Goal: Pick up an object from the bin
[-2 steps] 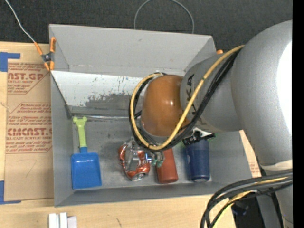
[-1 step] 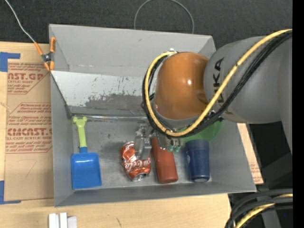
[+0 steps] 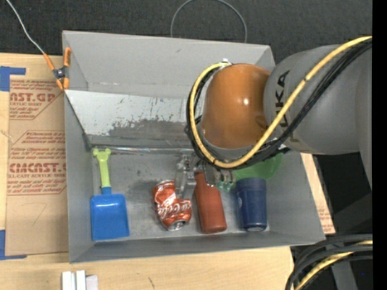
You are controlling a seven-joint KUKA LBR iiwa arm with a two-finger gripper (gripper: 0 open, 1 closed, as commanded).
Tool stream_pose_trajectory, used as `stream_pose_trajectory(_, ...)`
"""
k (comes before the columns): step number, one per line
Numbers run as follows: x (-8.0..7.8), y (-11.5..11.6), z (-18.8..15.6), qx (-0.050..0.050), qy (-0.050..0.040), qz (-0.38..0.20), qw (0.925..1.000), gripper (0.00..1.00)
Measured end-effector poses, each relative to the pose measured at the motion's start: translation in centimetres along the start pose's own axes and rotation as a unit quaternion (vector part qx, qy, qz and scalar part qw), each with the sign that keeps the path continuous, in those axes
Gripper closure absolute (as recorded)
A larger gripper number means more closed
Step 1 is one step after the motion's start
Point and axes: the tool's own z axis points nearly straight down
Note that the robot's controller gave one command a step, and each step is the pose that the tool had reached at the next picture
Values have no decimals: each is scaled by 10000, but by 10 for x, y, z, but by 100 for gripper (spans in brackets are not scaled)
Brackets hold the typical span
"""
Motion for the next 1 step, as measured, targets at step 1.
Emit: stream_pose_trajectory(1, -1, 8, 74, 3, 6, -1090, 9940, 100)
